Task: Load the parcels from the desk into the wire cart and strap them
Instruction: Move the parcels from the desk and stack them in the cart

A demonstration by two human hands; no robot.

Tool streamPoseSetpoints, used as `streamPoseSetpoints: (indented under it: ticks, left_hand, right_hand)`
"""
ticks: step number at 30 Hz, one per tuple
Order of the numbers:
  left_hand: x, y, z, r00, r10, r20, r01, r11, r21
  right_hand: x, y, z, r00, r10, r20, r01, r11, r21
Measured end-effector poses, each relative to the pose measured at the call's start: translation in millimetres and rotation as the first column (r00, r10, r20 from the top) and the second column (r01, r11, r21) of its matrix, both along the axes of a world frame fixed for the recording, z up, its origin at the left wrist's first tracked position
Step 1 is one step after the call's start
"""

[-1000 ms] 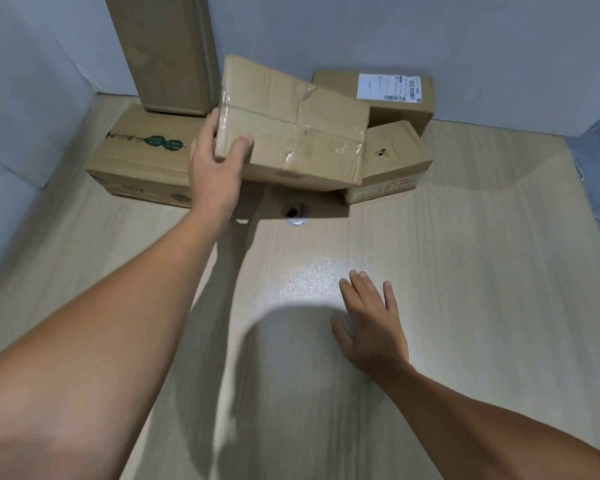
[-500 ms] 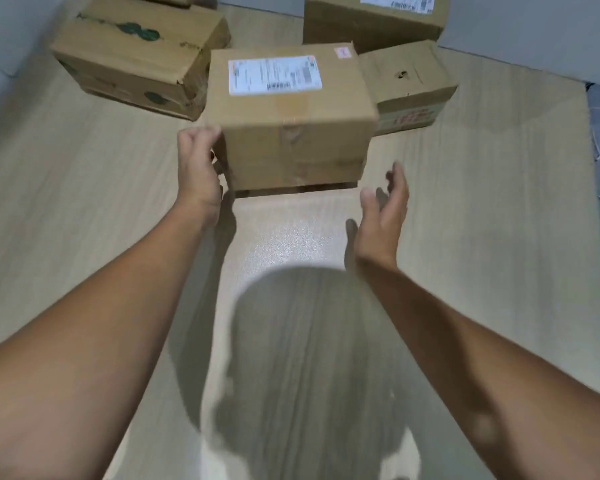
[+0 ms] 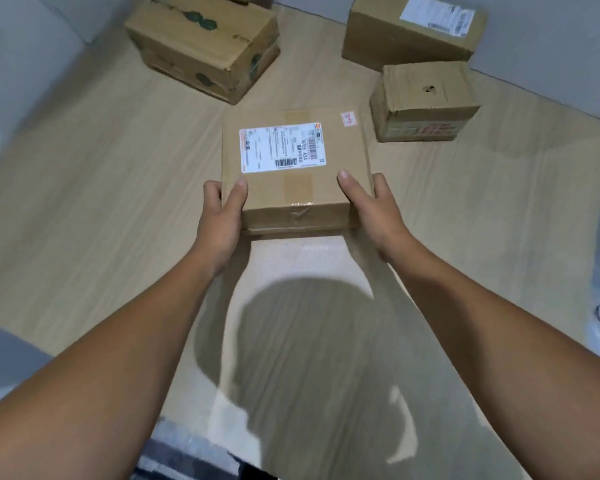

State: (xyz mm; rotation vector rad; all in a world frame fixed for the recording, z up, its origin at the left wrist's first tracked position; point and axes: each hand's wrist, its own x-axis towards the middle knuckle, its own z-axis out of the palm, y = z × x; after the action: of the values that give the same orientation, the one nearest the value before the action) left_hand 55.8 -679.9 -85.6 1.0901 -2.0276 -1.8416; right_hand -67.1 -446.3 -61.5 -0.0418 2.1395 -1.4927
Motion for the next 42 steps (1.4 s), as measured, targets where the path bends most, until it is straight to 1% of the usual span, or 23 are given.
streamPoseSetpoints:
  ticks: [2,4,6,7,9,11,13,15,17,20,23,25,27,29,30,32,34,35,36,38,41,42]
  left_hand:
    - [35,5,0,0.999,0.043,0.005,-0.043,0.997,0.057]
    - [74,12,5,0.999,0.038,0.013,-0.039,0.994,0.106]
    - [121,19,13,0.999,0.055,0.002,-0.054,0.992,0.115]
    - [146,20,17,0.996,0.089,0.006,-0.089,0.988,0.124]
    - [193,20,23,0.982,0.186,0.026,-0.188,0.969,0.161]
    - [241,18,27,0.951,0.305,0.054,-0.310,0.932,0.186]
    - [298,20,34,0.897,0.438,0.067,-0.442,0.875,0.198]
    - [360,31,42,0.821,0.564,0.089,-0.570,0.798,0.197]
    - [433,57,48,0.720,0.686,0.102,-0.692,0.699,0.182]
    - [546,120,51,0.532,0.844,0.074,-0.845,0.522,0.118]
    - [644,192,48,0.287,0.957,0.045,-0.954,0.282,0.102]
    - [699,240,40,0.119,0.992,0.039,-0.986,0.114,0.121]
    - [743,286,33,-0.039,0.998,0.040,-0.987,-0.045,0.154]
    - [777,329,22,-0.198,0.978,0.058,-0.954,-0.206,0.219]
    - [790,349,15,-0.263,0.962,0.073,-0.933,-0.273,0.236]
    - [806,378,3,-0.389,0.914,0.111,-0.876,-0.405,0.262]
    - [815,403,-16,-0.554,0.813,0.179,-0.757,-0.581,0.297]
    - [817,414,-29,-0.622,0.758,0.198,-0.693,-0.650,0.312]
    - [819,423,-42,-0.670,0.711,0.214,-0.639,-0.698,0.323]
    - [822,435,-67,-0.721,0.653,0.234,-0.566,-0.749,0.344]
    - [829,452,-105,-0.814,0.505,0.287,-0.424,-0.854,0.302]
    - [832,456,-118,-0.831,0.463,0.310,-0.382,-0.878,0.289]
  right_hand:
    - [22,4,2,0.996,0.077,0.046,-0.076,0.997,-0.024]
    - [44,4,6,0.983,0.164,0.079,-0.162,0.986,-0.025]
    - [72,-4,10,0.965,0.231,0.122,-0.232,0.973,-0.008]
    - [88,-11,10,0.960,0.255,0.117,-0.257,0.966,0.005]
    - [125,-27,12,0.944,0.313,0.109,-0.316,0.949,0.017]
    - [167,-45,13,0.912,0.392,0.120,-0.392,0.920,-0.022]
    - [213,-65,17,0.868,0.488,0.095,-0.485,0.873,-0.053]
    - [261,-80,22,0.808,0.587,0.041,-0.586,0.809,-0.034]
    - [319,-88,27,0.717,0.697,0.001,-0.696,0.717,-0.041]
    - [419,-87,32,0.517,0.856,0.006,-0.854,0.516,-0.062]
    - [524,-78,28,0.310,0.950,0.043,-0.949,0.312,-0.053]
    - [591,-71,27,0.119,0.992,0.032,-0.993,0.119,-0.009]
    - [650,-65,23,-0.078,0.997,0.000,-0.997,-0.078,0.009]
    - [705,-57,19,-0.246,0.969,0.007,-0.969,-0.246,0.036]
    - [731,-54,15,-0.326,0.945,0.019,-0.944,-0.326,0.043]
    - [776,-52,1,-0.448,0.891,0.076,-0.892,-0.451,0.034]
    - [818,-54,-16,-0.561,0.817,0.133,-0.820,-0.570,0.047]
    - [837,-55,-28,-0.609,0.774,0.174,-0.781,-0.624,0.042]
    - [857,-56,-42,-0.643,0.731,0.228,-0.745,-0.666,0.030]
    - [894,-56,-75,-0.697,0.646,0.312,-0.681,-0.732,-0.004]
    - [945,-41,-125,-0.761,0.529,0.375,-0.574,-0.819,-0.007]
    - [960,-34,-142,-0.781,0.496,0.381,-0.540,-0.841,-0.012]
